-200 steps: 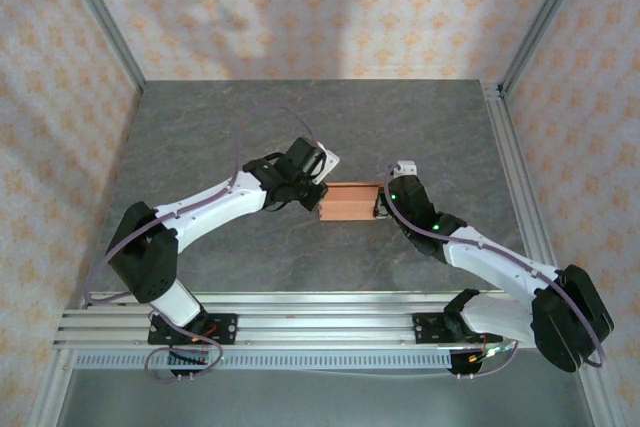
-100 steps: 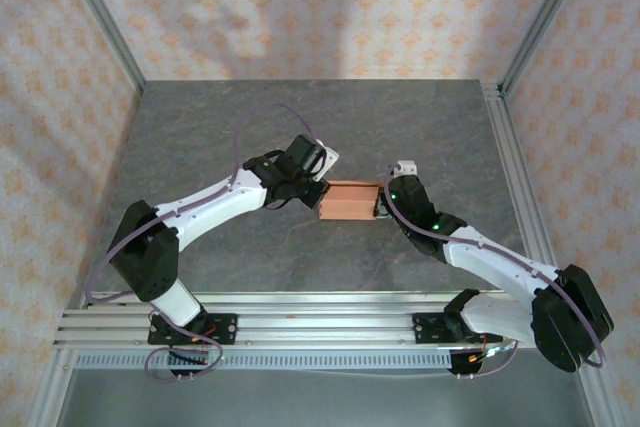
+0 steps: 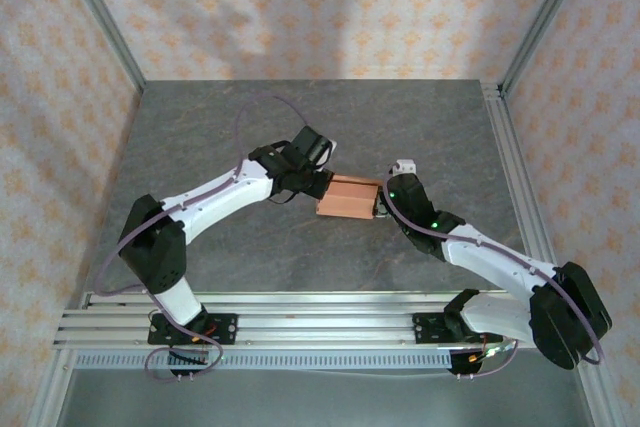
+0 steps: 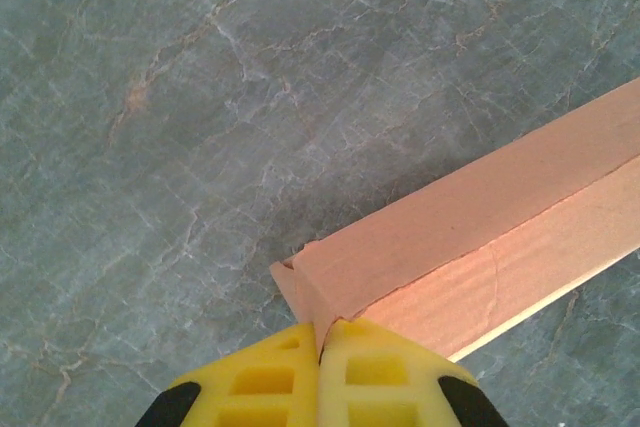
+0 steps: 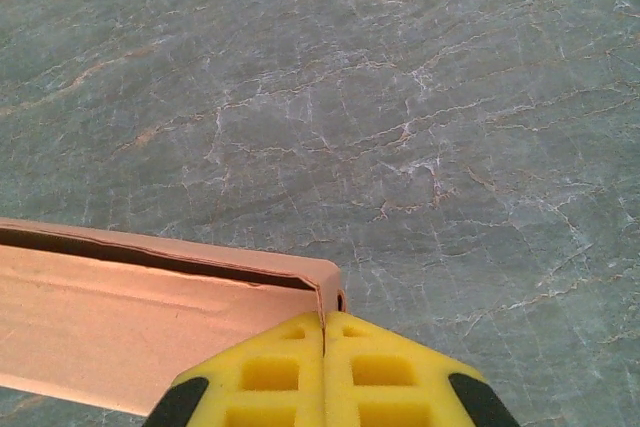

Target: Fold the paper box

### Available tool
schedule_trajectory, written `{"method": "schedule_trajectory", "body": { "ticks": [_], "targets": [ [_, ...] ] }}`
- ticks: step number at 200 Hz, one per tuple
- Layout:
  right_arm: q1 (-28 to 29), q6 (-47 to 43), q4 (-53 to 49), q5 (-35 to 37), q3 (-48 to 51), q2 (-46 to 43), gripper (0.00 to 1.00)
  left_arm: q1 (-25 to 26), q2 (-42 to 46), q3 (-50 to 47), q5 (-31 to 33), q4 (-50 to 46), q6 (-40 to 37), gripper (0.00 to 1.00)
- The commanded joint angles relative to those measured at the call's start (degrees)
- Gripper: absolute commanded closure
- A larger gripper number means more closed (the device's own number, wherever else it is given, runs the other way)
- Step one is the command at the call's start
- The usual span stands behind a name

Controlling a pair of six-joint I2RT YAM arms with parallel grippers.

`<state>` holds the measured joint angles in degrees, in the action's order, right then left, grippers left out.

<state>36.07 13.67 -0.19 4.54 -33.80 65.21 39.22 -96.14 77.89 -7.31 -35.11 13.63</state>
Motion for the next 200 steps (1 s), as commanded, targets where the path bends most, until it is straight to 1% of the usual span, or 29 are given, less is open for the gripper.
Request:
{"method": "schedule_trajectory", "body": {
  "ticks": [1,29,47,84,126,162,165,171,200],
  "targets": [
    [0.2,-0.7,-1.5,-0.4,-1.7,0.9,1.00,0.0,-0.8,3.0,-1.7,-2.0,5.7,1.00],
    [0.2,-0.8,-1.2,-0.2,-1.7,1.3,1.00,0.0,-2.5,4.1,-3.9,-1.5,11.4,1.00],
    [0.2,-0.7,-1.1,-0.5,-1.8,1.6,1.00,0.2,-2.8,3.9,-4.4,-0.4,13.5,1.00],
    [0.2,-0.4,-0.5,-0.7,-1.7,1.9,1.00,0.3,-3.0,3.6,-2.7,-1.3,15.2,1.00],
    [0.3,0.2,0.2,-1.0,-1.2,2.1,1.00,0.3,-4.2,6.3,-3.2,-4.0,15.1,1.00],
    [0.3,-0.1,-0.2,-0.5,-1.1,1.8,1.00,0.3,-5.2,8.2,-6.8,-5.4,16.6,1.00],
    [0.3,-0.1,-0.1,-0.5,-1.1,1.8,1.00,0.3,-5.2,8.1,-7.2,-5.3,18.2,1.00],
    [0.3,0.0,-0.1,-0.5,-1.1,1.9,1.00,0.3,-5.1,7.8,-7.7,-4.9,19.0,1.00],
    [0.3,0.1,0.0,-0.5,-1.0,2.0,1.00,0.3,-5.2,8.5,-7.7,-5.8,19.7,1.00]
  ]
}}
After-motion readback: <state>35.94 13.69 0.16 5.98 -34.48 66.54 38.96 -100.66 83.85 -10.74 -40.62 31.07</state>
